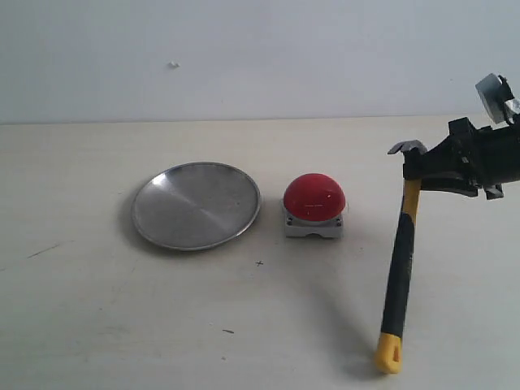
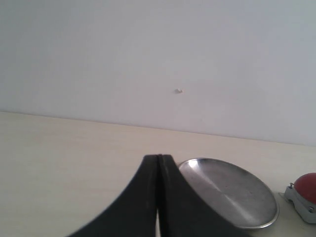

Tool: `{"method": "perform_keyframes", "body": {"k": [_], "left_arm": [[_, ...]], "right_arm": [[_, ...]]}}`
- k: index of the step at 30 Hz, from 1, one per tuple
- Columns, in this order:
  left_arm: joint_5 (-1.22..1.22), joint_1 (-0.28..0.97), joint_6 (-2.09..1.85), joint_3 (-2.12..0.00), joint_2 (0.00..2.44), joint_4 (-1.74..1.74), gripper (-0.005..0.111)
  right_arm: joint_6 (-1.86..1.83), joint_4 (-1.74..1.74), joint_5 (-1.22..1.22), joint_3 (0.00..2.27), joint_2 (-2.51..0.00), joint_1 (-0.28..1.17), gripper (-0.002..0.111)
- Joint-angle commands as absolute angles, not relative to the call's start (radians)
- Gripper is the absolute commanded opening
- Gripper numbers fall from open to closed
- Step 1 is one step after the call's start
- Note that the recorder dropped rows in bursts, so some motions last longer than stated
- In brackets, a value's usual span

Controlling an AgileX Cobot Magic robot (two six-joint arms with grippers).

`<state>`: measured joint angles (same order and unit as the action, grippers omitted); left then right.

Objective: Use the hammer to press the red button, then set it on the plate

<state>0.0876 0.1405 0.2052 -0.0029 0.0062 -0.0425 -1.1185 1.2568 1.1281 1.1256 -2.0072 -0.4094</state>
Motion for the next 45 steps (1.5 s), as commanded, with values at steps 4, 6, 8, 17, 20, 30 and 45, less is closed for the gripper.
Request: {"method": "perform_keyframes", "body": {"k": [4,6,8,17,20,30,45], "left_arm": [[0.089,0.139,0.212,0.0,0.0,-0.042,0.0],[0.089,0.139,0.212,0.0,0.0,-0.042,0.0],[0.089,0.139,0.212,0.0,0.0,-0.042,0.0],[0.089,0.139,0.212,0.0,0.0,-0.042,0.0],[0.089,0.139,0.212,0.0,0.0,-0.042,0.0],[0.089,0.139,0.212,0.0,0.0,-0.042,0.0],[0.089,0.139,0.212,0.0,0.0,-0.042,0.0]], "right_arm": [[-1.235,1.503,1.221,1.078,-1.982,-0.415,0.0],[-1.26,1.551,1.221,1.043,-1.979,-0.413,0.0],[-1.274,1.58,1.221,1.011,-1.978,-0.413,0.0],[-1.324,1.622,1.221,0.928,-1.977,-0.413,0.0],[-1.363,1.626,1.221,0.904,-1.957,-0.413,0.0],[-1.387,1.65,1.221,0.828,-1.831,-0.413,0.0],[-1.402,1.665,1.221,0.761,-1.751,-0.413,0.0]]}}
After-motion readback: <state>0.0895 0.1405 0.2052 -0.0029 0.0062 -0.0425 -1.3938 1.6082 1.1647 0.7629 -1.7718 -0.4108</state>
